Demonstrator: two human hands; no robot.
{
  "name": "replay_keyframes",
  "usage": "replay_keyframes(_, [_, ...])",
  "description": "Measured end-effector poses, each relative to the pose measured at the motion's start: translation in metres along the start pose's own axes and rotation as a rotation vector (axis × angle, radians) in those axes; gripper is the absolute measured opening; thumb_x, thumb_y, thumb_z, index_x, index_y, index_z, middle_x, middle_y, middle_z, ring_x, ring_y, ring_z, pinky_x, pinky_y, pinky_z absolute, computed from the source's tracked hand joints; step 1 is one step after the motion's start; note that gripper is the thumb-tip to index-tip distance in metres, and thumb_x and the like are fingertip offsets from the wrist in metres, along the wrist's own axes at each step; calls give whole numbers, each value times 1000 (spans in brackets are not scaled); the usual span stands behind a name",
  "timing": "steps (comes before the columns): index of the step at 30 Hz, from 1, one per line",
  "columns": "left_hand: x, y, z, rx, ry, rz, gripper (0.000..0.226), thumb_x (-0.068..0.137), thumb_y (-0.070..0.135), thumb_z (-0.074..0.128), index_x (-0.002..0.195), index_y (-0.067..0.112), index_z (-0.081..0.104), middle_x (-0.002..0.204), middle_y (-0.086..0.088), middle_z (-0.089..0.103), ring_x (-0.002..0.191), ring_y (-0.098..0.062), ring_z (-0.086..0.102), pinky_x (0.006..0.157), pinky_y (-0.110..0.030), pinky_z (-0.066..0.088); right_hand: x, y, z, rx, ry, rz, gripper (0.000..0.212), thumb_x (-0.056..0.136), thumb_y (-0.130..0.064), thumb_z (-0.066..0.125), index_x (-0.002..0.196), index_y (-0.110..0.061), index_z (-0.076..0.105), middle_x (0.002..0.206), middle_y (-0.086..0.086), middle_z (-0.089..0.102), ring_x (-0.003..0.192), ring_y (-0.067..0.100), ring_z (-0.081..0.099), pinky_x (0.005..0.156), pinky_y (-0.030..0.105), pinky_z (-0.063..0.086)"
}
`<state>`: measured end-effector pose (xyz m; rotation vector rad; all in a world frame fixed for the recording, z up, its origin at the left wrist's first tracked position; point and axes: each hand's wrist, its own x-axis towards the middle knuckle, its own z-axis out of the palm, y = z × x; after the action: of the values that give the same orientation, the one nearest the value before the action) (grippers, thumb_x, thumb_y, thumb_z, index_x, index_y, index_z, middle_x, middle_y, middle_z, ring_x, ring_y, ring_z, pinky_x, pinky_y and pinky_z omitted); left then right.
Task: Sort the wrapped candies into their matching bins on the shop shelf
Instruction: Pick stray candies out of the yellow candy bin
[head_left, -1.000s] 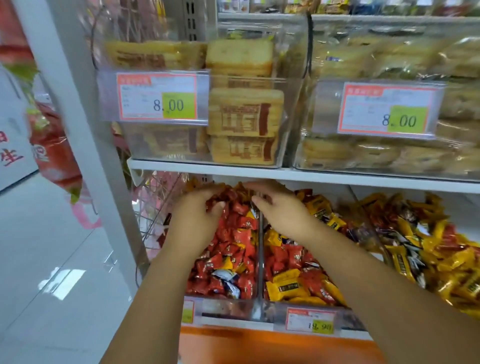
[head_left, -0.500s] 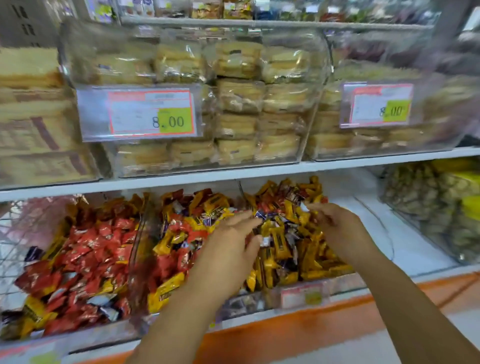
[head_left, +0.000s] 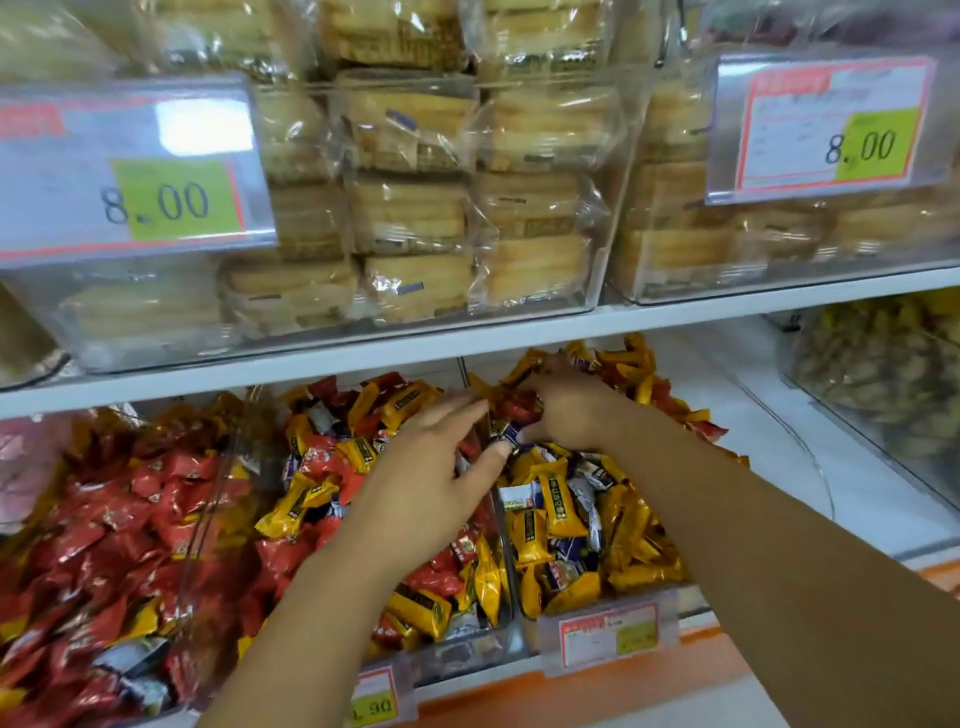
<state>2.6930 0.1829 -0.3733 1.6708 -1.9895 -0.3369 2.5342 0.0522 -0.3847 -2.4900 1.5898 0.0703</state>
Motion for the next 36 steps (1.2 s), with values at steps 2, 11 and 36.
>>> replay_keyframes(2, [1, 0, 0, -7, 14, 0, 54, 95, 49, 44, 146, 33, 35, 153, 14, 28, 142, -3, 19, 110, -16, 11, 5, -4, 6, -28, 49, 30, 60, 84, -42, 68, 133, -13, 48, 141, 14, 28, 117, 33, 49, 96, 38, 46])
replay_keyframes(11, [5, 2, -1, -70, 53, -33, 48, 96, 41, 48, 143, 31, 41, 150, 11, 35, 139, -6, 28, 109, -17, 18, -6, 10, 22, 294, 366, -31, 18, 87, -3, 60, 102, -4, 69, 126, 10, 49, 106, 25, 54, 77, 19, 35])
replay_keyframes(36, [-3, 21, -5, -39, 57, 18, 57, 85, 59, 51, 140, 42, 42, 133, 17, 51, 121, -10, 35, 95, -24, 30, -81, -12, -19, 575, 296, -163, 19, 83, -6, 70, 92, -21, 77, 78, -16, 58, 62, -8, 53, 60, 6, 37])
